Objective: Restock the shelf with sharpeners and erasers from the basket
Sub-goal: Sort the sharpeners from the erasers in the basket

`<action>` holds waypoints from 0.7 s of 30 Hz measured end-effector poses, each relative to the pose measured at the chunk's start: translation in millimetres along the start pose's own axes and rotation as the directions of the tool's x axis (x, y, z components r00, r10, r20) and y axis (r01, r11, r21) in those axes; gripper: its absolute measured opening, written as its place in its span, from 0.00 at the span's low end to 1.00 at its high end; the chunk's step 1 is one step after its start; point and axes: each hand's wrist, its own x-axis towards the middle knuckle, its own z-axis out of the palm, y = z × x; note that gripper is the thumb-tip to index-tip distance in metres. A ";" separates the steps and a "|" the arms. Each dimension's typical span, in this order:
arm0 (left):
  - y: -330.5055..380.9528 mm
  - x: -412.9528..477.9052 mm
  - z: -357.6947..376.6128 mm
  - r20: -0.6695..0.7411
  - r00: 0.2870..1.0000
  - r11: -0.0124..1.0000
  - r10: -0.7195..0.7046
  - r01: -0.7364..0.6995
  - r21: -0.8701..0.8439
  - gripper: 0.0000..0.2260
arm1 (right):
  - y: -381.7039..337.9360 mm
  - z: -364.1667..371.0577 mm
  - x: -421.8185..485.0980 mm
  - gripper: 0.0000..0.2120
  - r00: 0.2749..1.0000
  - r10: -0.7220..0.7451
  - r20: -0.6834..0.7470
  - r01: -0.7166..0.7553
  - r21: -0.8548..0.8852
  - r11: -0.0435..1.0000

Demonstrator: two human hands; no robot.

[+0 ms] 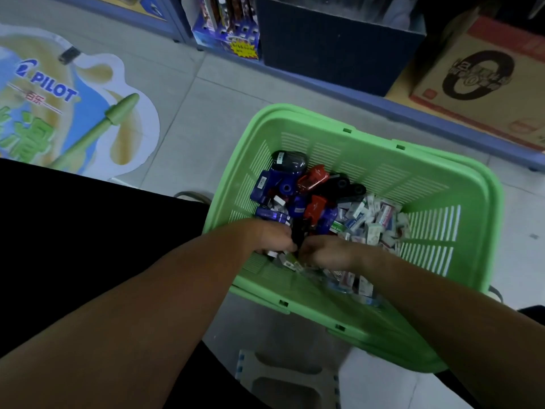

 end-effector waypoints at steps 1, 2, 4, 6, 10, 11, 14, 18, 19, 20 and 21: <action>1.2 0.7 1.6 0.021 1.000 1.000 0.002 -0.001 -0.004 0.18 | 2.5 1.4 1.6 0.08 1.000 0.006 0.008 -0.005 -0.034 0.999; 2.1 0.7 2.9 0.038 0.999 0.999 -0.007 0.006 0.034 0.22 | 3.9 4.0 3.4 0.11 0.999 0.013 0.029 -0.010 -0.095 0.995; 2.6 -2.5 2.0 0.046 0.999 0.988 -0.022 0.015 0.155 0.28 | 4.8 10.7 7.1 0.18 0.998 0.026 0.057 -0.010 -0.258 0.966; 3.5 -6.0 -0.6 0.034 0.999 0.985 -0.023 0.017 0.173 0.29 | 3.8 10.8 7.5 0.18 0.998 0.029 0.056 -0.010 -0.324 0.946; 7.2 -7.4 2.1 0.030 1.000 0.997 0.001 -0.003 0.077 0.26 | -4.1 0.4 6.7 0.19 0.996 0.024 0.090 0.007 -0.325 0.946; 8.1 -7.9 3.1 0.033 0.999 0.998 0.003 -0.005 0.059 0.28 | -5.8 -1.8 7.2 0.19 0.996 0.016 0.086 0.014 -0.337 0.941; 10.0 -11.9 4.2 0.053 0.999 0.998 0.009 -0.013 0.060 0.28 | -1.1 -3.7 7.9 0.13 0.995 0.013 0.098 0.023 -0.355 0.934; 16.2 -21.4 4.6 0.085 0.993 0.997 0.079 -0.081 0.020 0.20 | 5.7 -8.6 -3.2 0.20 0.991 0.051 0.127 -0.015 -0.269 0.963; 18.3 -22.5 6.6 0.080 0.992 0.996 0.093 -0.094 -0.001 0.20 | 5.0 -10.6 -6.2 0.24 0.988 0.058 0.144 -0.021 -0.242 0.970; 20.3 -23.5 8.8 0.077 0.992 0.995 0.105 -0.104 -0.006 0.20 | 1.7 -13.1 -10.5 0.27 0.984 0.065 0.163 -0.026 -0.230 0.973; 22.3 -24.7 11.0 0.077 0.991 0.994 0.109 -0.111 0.010 0.22 | -1.4 -15.7 -14.7 0.28 0.981 0.069 0.182 -0.028 -0.220 0.975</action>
